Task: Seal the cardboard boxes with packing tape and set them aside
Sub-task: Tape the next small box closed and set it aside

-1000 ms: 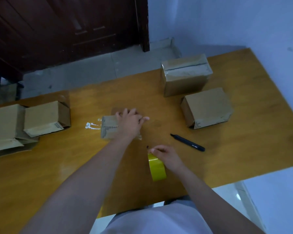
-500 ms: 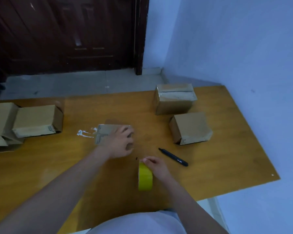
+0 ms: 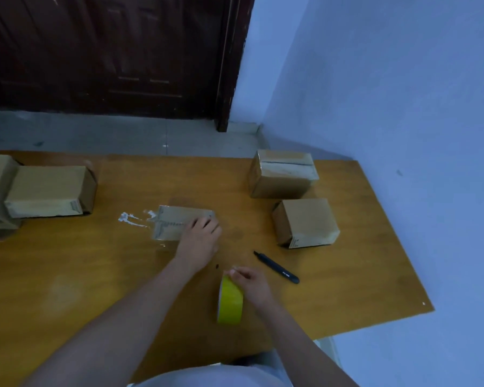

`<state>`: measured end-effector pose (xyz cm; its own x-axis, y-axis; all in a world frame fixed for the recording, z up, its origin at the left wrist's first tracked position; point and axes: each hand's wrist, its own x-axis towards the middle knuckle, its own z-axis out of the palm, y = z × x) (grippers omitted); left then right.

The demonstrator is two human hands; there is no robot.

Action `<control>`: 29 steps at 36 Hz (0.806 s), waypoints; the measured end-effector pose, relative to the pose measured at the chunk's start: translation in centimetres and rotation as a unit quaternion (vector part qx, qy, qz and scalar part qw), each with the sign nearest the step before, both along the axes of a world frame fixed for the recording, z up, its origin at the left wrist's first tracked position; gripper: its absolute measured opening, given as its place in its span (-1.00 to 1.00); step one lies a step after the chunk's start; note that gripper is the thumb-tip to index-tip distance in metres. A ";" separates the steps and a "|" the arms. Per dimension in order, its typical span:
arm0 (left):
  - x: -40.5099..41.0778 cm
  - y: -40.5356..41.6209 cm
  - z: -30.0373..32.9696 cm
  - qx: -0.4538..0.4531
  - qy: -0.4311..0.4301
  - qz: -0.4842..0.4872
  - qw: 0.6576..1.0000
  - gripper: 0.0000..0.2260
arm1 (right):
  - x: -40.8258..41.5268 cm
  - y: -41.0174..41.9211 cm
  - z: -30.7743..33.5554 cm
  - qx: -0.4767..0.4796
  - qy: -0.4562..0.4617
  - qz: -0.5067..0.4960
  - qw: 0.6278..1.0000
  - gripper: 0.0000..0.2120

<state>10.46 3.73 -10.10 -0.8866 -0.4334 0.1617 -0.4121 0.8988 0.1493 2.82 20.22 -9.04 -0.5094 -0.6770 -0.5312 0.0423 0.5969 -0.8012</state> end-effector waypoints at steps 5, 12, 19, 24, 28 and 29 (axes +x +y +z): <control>-0.5 0.9 -1.0 0.030 0.056 0.060 0.996 -0.64 | 0.3 0.4 -0.3 0.006 -0.015 -0.001 1.000 -0.81; -1.0 1.2 0.2 0.175 0.104 0.139 0.969 -0.84 | 0.3 0.4 -0.3 0.000 -0.009 -0.001 1.000 -0.79; 0.2 -1.1 3.2 0.293 0.202 0.148 0.923 -0.84 | 0.4 0.2 0.4 0.012 -0.019 0.007 1.000 -0.85; 4.3 -3.3 3.1 0.245 0.060 0.170 0.953 -0.40 | 0.2 0.4 0.8 0.005 -0.026 -0.014 1.000 -0.86; 7.2 -4.5 1.7 0.269 -0.138 0.151 0.941 -0.09 | -0.4 -0.5 1.4 0.016 -0.024 -0.032 0.999 -0.81; 7.7 -4.5 1.4 0.284 -0.144 0.143 0.937 -0.10 | -0.5 -0.9 1.5 0.018 -0.027 -0.031 0.999 -0.82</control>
<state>18.13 -0.81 -8.73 -0.6923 -0.6036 -0.3955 -0.7209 0.5543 0.4160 2.33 19.33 -7.51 -0.5193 -0.6250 -0.5827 0.1221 0.6207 -0.7745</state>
